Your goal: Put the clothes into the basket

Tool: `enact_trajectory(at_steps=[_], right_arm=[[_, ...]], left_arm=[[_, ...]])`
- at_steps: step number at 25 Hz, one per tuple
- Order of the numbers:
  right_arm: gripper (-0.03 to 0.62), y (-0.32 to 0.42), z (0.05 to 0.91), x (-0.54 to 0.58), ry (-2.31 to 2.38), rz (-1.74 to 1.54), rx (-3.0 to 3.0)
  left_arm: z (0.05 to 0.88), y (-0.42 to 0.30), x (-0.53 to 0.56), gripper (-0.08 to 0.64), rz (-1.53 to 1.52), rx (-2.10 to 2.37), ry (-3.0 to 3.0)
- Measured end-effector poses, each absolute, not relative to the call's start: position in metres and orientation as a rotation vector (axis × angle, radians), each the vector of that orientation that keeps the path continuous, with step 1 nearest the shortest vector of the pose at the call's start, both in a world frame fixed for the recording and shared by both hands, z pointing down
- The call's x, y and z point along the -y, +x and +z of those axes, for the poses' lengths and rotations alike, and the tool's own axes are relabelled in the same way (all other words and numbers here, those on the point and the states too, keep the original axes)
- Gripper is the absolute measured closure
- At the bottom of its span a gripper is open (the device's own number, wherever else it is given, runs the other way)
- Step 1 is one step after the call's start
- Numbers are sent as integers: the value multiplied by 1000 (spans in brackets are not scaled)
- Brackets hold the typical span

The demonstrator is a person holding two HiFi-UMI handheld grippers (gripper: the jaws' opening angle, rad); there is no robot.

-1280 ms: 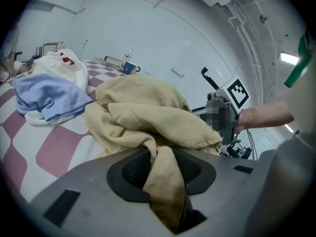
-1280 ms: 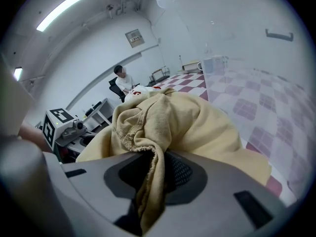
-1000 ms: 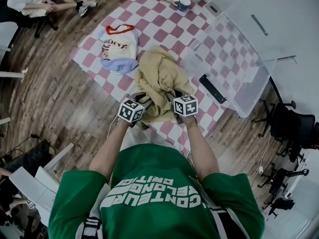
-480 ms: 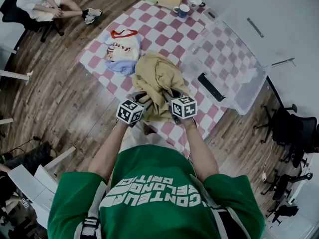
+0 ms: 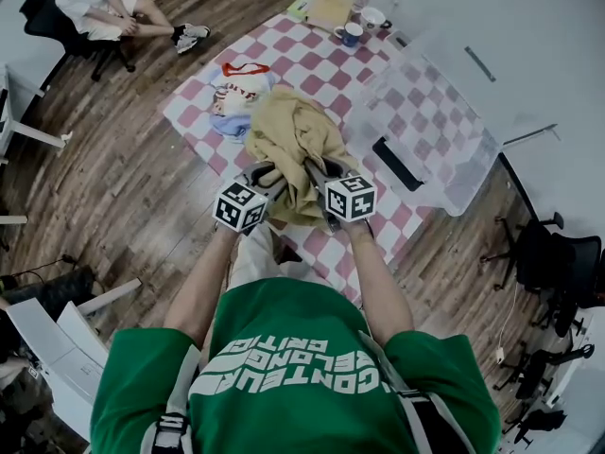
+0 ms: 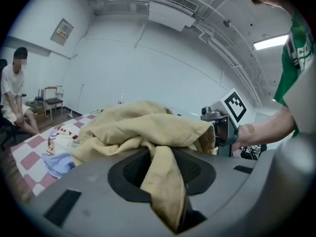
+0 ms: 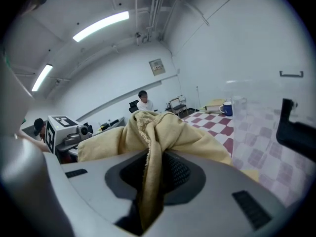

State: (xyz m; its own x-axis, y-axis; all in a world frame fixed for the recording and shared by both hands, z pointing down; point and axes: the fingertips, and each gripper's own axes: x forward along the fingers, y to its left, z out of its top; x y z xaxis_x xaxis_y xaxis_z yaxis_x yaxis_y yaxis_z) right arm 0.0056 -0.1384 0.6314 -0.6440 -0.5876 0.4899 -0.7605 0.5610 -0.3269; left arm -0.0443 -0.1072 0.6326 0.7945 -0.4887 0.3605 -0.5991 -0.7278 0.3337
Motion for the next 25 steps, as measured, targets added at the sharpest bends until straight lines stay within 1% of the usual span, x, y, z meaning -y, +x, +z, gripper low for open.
enact_trajectory(at_steps=[15, 25], right_arm=[[523, -21, 502, 138, 1079, 489, 2707], [525, -32, 392, 156, 1085, 265, 2864]], left_arm=[[504, -68, 104, 445, 206, 1063, 2721], [397, -78, 121, 445, 67, 1213, 2862]])
